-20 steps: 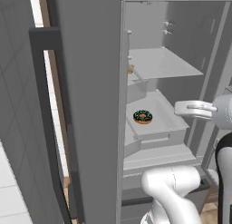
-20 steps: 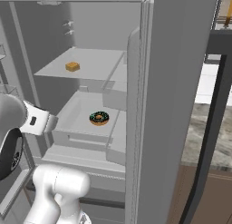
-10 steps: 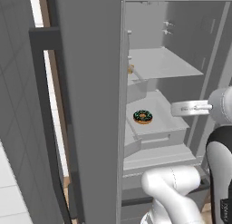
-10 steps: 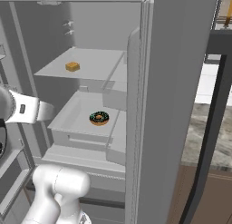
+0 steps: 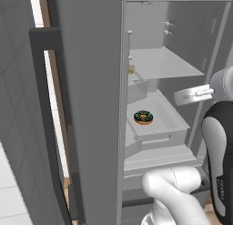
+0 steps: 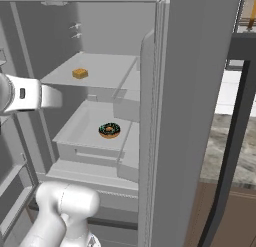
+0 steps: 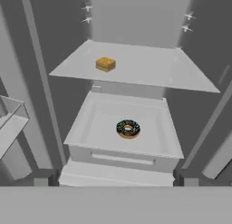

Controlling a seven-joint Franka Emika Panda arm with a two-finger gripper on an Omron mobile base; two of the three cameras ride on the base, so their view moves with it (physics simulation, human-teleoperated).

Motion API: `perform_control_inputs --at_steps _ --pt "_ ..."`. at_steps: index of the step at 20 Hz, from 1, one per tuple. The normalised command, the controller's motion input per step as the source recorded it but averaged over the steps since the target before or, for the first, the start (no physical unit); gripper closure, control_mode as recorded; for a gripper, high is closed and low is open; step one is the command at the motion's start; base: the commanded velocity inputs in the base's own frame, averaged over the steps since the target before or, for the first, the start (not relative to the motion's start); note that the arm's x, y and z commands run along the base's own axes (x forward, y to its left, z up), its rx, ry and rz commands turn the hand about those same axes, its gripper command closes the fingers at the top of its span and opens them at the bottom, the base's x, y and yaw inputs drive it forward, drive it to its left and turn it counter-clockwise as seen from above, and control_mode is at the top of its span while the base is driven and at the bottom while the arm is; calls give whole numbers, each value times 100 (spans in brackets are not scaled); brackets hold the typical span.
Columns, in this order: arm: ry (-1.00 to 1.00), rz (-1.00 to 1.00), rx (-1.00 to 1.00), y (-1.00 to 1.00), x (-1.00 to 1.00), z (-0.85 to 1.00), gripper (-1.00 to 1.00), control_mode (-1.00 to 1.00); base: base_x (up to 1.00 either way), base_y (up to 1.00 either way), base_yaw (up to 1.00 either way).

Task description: Take the cake and donut from the fridge and place them on the empty tray on the dining counter.

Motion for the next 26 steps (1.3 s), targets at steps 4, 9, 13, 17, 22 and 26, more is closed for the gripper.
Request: perform_control_inputs --at_steps 4,9,13,17,22,26 --pt "0 8 -2 -9 30 2 -100 -100 0 0 0" --pt "0 15 0 0 41 4 -100 -100 0 0 0" --pt "0 7 0 4 44 2 -100 -100 0 0 0" --pt "0 0 0 14 48 -1 -100 -100 0 0 0" --pt "0 0 0 16 53 -9 -100 -100 0 0 0" --pt "0 0 0 10 49 -8 -100 -100 0 0 0"
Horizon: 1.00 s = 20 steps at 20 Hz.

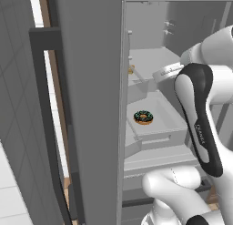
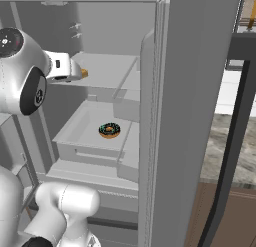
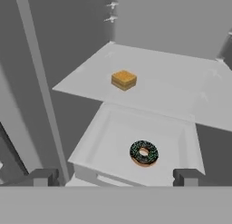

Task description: Take the cake and donut from the fridge and place them on the empty tray on the dining counter.

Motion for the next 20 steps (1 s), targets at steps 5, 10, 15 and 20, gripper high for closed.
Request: perform_control_inputs --at_steps 5,10,15,20 --pt "0 0 0 14 52 -16 -100 -100 0 0 0" --pt "0 0 0 20 55 -17 -100 -100 0 0 0" --pt "0 0 0 13 57 -20 -100 -100 0 0 0" --pt "0 0 0 9 58 -15 -100 -100 0 0 0"
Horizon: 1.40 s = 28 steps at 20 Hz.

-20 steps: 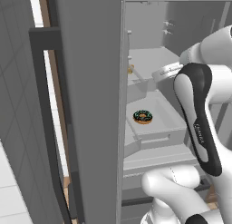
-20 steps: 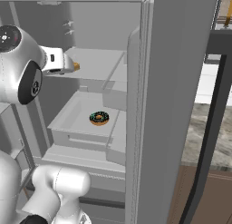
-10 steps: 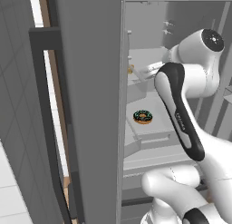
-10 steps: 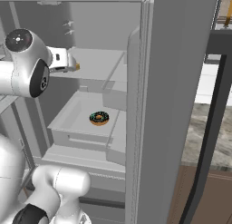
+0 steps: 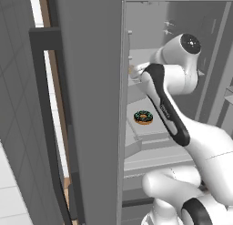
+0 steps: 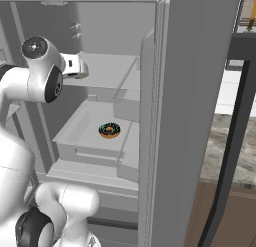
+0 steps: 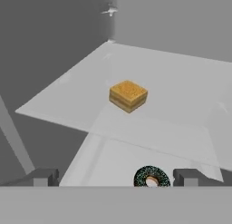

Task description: Take the cake and donut from the fridge and place them on the empty tray on the dining counter.

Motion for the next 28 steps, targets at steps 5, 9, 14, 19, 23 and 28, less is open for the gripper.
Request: perform_control_inputs --at_steps 5,9,14,19,23,28 --pt "0 0 0 10 61 -10 -100 -100 0 0 0" --pt "0 0 0 12 58 -5 -100 -100 0 0 0" --pt "0 0 0 11 54 -12 -100 -100 0 0 0" --pt "0 0 0 1 53 -15 -100 -100 0 0 0" --pt "0 0 0 0 52 -12 -100 -100 0 0 0" --pt "0 0 0 0 47 -11 -100 -100 0 0 0"
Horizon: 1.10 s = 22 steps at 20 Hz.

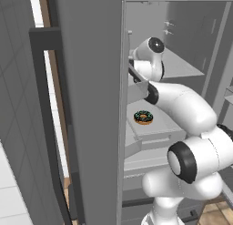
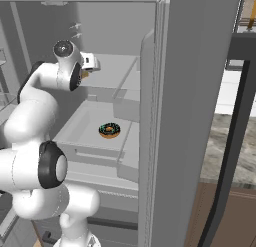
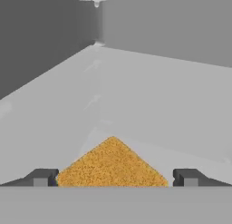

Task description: Take the cake and donut from the fridge and place them on the empty tray on the dining counter.

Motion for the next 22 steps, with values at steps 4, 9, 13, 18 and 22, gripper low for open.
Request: perform_control_inputs --at_steps 4,9,13,18,22 --pt "0 0 0 2 38 -12 -100 -100 0 0 0" --pt "4 0 0 3 23 -23 -100 -100 0 0 0" --pt "11 -1 0 0 2 -39 -100 -100 0 0 0" --pt "14 -3 -2 0 0 -59 -100 -100 0 0 0" --pt "3 0 -1 4 5 -40 -100 -100 0 0 0"
